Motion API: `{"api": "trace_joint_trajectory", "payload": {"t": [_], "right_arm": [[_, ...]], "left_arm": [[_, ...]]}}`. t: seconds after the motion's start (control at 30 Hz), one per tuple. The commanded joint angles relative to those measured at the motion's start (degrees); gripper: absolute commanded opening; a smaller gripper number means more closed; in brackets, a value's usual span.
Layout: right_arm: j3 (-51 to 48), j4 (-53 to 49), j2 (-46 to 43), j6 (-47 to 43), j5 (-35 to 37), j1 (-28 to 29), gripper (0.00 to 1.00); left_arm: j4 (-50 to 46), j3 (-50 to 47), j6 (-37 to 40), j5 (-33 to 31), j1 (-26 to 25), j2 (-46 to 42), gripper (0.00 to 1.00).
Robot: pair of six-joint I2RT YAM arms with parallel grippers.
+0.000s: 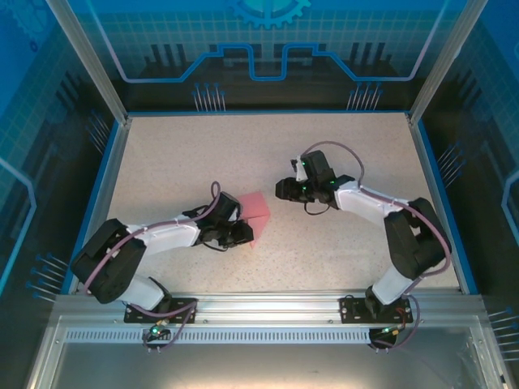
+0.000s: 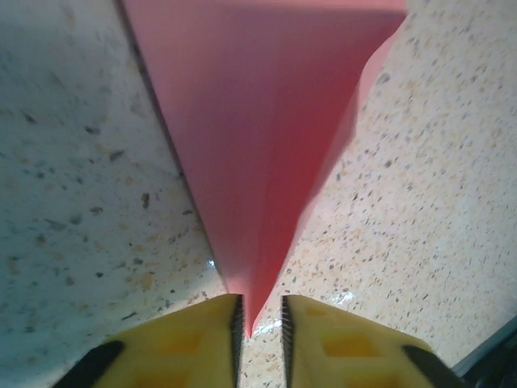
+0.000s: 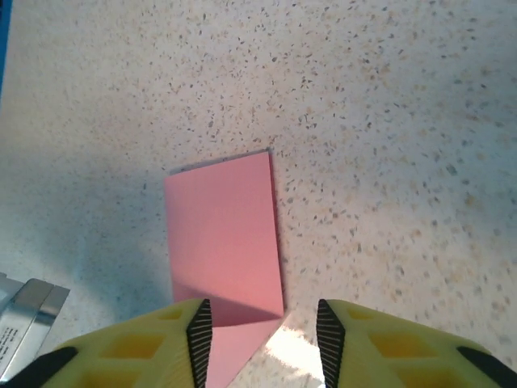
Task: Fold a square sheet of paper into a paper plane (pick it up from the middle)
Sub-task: Third fold the triangle at the center of the table, then fourth fold the wing at the center of the table.
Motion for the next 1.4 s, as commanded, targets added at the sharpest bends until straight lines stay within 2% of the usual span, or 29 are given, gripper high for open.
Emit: {"api": "trace_joint_trajectory", "payload": {"t": [0.0, 0.27, 0.53, 0.7, 1.1, 1.3, 1.37], "right_arm": [[-3.25, -0.62, -1.56, 0.78, -0.01, 1.53, 0.51], [-3.4, 0.76, 2.16, 4.09, -4.25, 5.24, 0.61], [0.21, 0.97, 8.78, 5.27, -6.43, 7.71, 0.6], [1.84, 1.41, 11.68, 5.88, -8.35, 8.32, 0.59], [4.6, 2.61, 15.77, 6.37, -12.02, 9.35, 0.52], [4.33, 4.84, 16.81, 6.34, -14.38, 9.6, 0.44], [4.4, 4.77, 17.29, 6.33, -14.24, 9.66, 0.37]], "left_arm": [[-2.69, 2.6, 1.98, -6.34, -0.46, -1.47, 0.3], [2.19, 4.07, 0.39, -10.55, 0.02, 1.95, 0.3], [2.53, 3.6, 0.4, -11.5, 1.51, 3.21, 0.21], [2.37, 3.64, 0.98, -10.7, 2.13, 4.6, 0.2], [1.1, 4.29, 1.62, -10.49, 2.96, 5.87, 0.2], [0.92, 4.54, 1.6, -10.53, 3.28, 6.3, 0.2], [0.7, 4.68, 1.59, -10.4, 3.37, 6.26, 0.2]]}}
